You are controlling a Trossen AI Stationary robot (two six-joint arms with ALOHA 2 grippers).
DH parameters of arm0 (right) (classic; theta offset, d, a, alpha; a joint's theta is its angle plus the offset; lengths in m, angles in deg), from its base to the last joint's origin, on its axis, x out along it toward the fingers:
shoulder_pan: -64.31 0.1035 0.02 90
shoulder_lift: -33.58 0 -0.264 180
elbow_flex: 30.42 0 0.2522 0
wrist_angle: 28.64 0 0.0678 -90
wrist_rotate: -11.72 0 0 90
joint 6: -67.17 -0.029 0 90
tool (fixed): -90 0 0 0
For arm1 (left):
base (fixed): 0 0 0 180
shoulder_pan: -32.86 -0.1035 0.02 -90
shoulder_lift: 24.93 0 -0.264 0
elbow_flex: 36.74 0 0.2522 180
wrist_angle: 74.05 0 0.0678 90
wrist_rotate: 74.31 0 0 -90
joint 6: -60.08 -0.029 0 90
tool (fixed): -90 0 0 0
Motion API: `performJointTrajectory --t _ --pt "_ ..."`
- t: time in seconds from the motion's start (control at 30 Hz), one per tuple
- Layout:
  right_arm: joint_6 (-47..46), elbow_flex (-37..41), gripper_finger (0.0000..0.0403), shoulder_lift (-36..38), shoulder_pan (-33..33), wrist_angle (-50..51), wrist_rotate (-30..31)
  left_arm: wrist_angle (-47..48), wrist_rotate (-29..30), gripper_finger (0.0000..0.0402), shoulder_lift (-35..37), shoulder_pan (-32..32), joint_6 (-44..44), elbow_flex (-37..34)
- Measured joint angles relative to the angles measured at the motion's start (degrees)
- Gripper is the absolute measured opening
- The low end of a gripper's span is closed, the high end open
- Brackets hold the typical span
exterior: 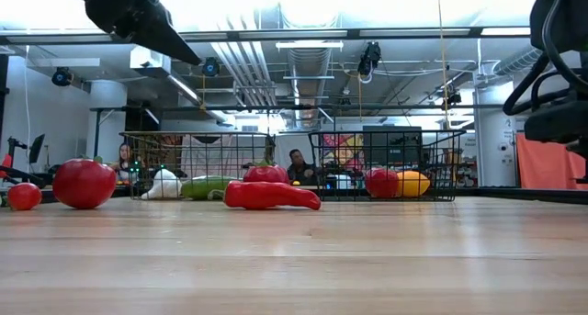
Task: Sort produce into baskets
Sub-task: Put the green chili pepper into the left wire basket
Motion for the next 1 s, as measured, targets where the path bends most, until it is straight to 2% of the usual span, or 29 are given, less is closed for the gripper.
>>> performJointTrajectory --t 0.17,0.3,0.37,0.47,0.63,0.7,0.8,1.0 --pt "2.0 0.0 0.0037 0.0 0.0 -0.2 0.2 -2.1 -1.3 0.0000 0.0 -0.2 1.2 0.0" --pt "4.2 -0.4 0.0032 0.0 0.0 -0.1 0.4 -3.1 -1.2 0.0000 0.0 -0.4 2.6 0.0" --pt "6.8 -1.6 0.0033 0.0 -0.2 -0.4 2.2 -4.1 -3.4 0.0000 0.0 -0.5 2.4 0.0" --pt "11.9 -4.4 0.0034 0.0 -0.2 -2.0 7.4 -8.0 -12.2 0.0000 0.0 -0.6 -1.0 -0.1" --pt "27.1 -9.3 0.0034 0.0 -0.9 -8.0 17.6 -22.3 -33.2 0.0000 -0.2 -1.3 -10.7 -3.4" --pt "34.2 -10.8 0.0034 -0.2 -1.1 -12.0 21.7 -28.0 -36.6 0.0000 -0.2 -1.4 -13.1 -5.4" --pt "45.8 -11.8 0.0034 -0.9 -1.2 -20.0 27.7 -33.7 -36.7 0.0000 -0.2 -1.6 -13.7 -8.3" --pt "70.1 -11.8 0.0034 -3.6 -1.7 -38.9 38.8 -40.6 -31.9 0.0000 -0.4 -1.7 -11.4 -11.4"
